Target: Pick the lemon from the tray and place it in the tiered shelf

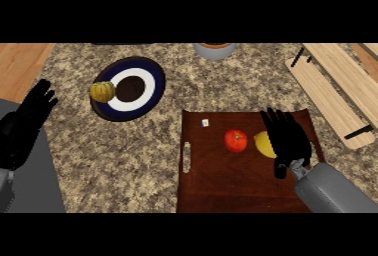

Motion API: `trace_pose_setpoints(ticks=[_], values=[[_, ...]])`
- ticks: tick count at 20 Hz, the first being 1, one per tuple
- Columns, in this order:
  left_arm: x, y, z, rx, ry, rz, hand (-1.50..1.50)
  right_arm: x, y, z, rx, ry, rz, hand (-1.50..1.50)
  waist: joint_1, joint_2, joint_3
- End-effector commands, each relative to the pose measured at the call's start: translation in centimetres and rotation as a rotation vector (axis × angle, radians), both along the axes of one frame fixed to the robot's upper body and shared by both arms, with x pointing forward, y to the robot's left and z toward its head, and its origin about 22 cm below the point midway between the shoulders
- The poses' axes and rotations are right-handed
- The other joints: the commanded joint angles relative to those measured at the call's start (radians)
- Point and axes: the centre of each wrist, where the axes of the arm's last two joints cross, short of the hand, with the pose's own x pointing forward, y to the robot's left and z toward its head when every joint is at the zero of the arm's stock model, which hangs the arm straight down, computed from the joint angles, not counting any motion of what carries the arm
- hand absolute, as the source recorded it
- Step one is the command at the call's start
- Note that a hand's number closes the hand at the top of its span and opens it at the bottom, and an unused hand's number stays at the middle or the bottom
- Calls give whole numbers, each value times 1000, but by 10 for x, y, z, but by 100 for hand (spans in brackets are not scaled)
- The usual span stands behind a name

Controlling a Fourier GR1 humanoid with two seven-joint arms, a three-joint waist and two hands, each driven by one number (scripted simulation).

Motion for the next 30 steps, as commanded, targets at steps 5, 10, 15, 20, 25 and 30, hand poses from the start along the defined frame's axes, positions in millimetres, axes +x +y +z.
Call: trace_pose_setpoints(ticks=[5,10,15,20,25,30], values=[[-25,3,-57,-12,127,67,0,-6,1,-29,37,51,24,150,-4,15,-46],[-21,5,-49,-16,101,60,0,1,-7,-35,-1,-7,66,150,3,16,-45],[-31,6,-58,-14,138,53,0,15,2,-12,-19,-99,109,150,5,11,-47],[-21,7,-43,-2,131,52,0,57,-12,13,118,-191,-457,150,6,22,-47],[-18,3,-43,-5,122,41,0,92,0,50,208,-303,-839,150,29,24,-50],[-18,1,-44,-7,136,33,0,110,42,91,239,-449,-908,150,19,13,-50]])
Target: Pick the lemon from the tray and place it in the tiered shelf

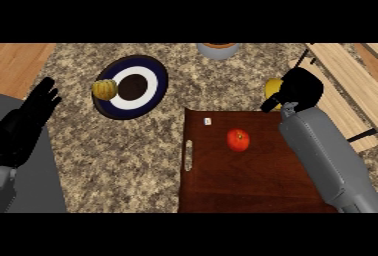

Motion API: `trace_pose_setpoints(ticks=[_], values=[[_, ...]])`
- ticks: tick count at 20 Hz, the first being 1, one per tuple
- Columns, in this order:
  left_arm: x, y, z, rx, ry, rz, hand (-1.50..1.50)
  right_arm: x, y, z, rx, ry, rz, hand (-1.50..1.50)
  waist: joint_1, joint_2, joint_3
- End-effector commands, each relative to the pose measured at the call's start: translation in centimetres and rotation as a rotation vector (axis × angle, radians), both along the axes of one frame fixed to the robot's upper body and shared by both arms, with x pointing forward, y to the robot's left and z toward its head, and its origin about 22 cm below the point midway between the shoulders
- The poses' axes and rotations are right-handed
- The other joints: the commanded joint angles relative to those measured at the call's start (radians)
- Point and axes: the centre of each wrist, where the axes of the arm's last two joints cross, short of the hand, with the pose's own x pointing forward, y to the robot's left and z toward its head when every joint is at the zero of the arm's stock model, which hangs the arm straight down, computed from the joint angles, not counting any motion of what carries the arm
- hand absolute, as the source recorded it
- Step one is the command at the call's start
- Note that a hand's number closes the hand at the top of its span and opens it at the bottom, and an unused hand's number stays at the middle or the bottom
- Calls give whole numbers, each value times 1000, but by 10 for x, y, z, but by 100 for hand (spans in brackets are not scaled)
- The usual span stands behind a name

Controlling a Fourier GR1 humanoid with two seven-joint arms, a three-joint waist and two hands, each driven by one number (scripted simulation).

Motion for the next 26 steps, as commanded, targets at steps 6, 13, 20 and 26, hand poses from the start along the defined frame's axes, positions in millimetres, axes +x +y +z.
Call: trace_pose_setpoints(ticks=[6,13,20,26], values=[[-30,8,-56,-16,154,72,0,21,49,89,151,-259,-218,150,-11,-3,-40],[-36,16,-60,-12,149,93,0,11,70,140,195,-490,-227,150,-27,-7,-41],[-32,28,-51,-12,158,112,0,-2,82,195,137,-608,-242,150,-43,-8,-41],[-40,17,-58,-9,154,86,0,6,65,232,-47,-614,-356,150,-29,-6,-43]])
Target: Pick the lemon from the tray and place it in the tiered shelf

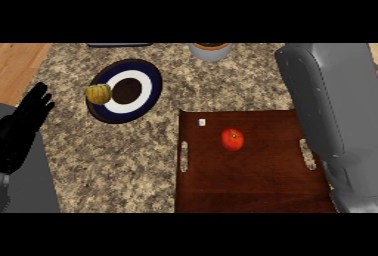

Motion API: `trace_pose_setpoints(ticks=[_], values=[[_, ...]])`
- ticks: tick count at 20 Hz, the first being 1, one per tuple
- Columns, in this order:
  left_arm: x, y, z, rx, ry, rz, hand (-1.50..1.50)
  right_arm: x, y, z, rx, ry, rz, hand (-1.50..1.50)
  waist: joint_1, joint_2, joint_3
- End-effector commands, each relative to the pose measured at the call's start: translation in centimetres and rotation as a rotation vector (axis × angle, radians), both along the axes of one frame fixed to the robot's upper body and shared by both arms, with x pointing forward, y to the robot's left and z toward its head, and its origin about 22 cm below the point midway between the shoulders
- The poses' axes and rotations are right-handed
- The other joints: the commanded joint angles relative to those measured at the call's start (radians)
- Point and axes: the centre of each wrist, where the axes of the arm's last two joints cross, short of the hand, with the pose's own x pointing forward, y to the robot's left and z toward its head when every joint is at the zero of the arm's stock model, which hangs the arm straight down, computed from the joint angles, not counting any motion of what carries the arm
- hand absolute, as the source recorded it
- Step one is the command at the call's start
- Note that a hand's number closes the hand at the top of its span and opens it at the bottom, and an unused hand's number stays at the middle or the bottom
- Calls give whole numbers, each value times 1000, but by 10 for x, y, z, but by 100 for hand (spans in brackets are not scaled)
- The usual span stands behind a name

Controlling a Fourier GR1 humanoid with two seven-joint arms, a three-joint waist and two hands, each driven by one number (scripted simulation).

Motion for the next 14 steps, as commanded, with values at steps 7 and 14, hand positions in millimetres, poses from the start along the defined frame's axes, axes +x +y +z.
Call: trace_pose_setpoints(ticks=[7,14], values=[[-30,10,-50,-18,135,65,0,9,-18,41,12,142,-311,150,11,15,-37],[-28,5,-53,-12,129,54,0,13,-52,57,-8,176,-375,150,3,19,-37]])
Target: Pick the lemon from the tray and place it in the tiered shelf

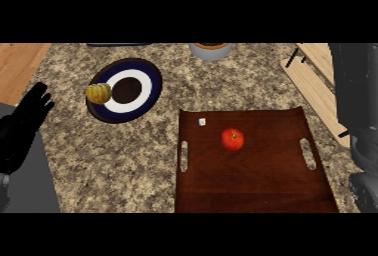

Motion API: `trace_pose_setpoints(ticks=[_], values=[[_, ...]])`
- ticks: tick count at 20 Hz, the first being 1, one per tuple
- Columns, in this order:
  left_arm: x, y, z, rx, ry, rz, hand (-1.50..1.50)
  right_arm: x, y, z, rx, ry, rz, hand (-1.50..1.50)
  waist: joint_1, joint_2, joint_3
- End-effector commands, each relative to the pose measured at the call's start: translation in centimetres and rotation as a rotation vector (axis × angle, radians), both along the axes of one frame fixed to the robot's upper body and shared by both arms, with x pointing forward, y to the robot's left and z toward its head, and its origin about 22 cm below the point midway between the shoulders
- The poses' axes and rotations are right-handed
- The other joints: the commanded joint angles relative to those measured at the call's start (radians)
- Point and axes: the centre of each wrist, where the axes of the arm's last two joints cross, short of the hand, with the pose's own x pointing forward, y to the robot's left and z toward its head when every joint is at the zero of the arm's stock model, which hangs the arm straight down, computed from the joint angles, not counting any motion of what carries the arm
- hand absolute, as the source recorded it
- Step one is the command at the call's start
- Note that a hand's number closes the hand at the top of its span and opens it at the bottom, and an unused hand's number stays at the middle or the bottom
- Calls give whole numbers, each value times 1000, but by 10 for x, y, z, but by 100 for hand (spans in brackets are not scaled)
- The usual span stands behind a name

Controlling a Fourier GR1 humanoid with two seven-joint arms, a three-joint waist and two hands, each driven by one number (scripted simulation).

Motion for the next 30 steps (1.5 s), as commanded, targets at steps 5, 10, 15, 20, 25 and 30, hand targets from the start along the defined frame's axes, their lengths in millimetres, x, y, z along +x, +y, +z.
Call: trace_pose_setpoints(ticks=[5,10,15,20,25,30], values=[[-33,6,-64,-18,132,65,0,3,-55,13,56,107,-212,150,0,16,-36],[-36,3,-61,-22,132,57,0,2,-86,2,77,101,-234,150,9,16,-34],[-25,8,-50,-3,117,28,0,3,-94,-16,110,53,-231,150,6,18,-34],[-33,6,-62,-8,141,41,0,1,-129,-30,162,105,-276,150,9,19,-34],[-31,10,-58,-13,135,56,0,-5,-150,-51,189,111,-361,-150,4,15,-35],[-36,11,-65,-17,111,55,0,-8,-166,-69,157,99,-320,-150,10,19,-35]])
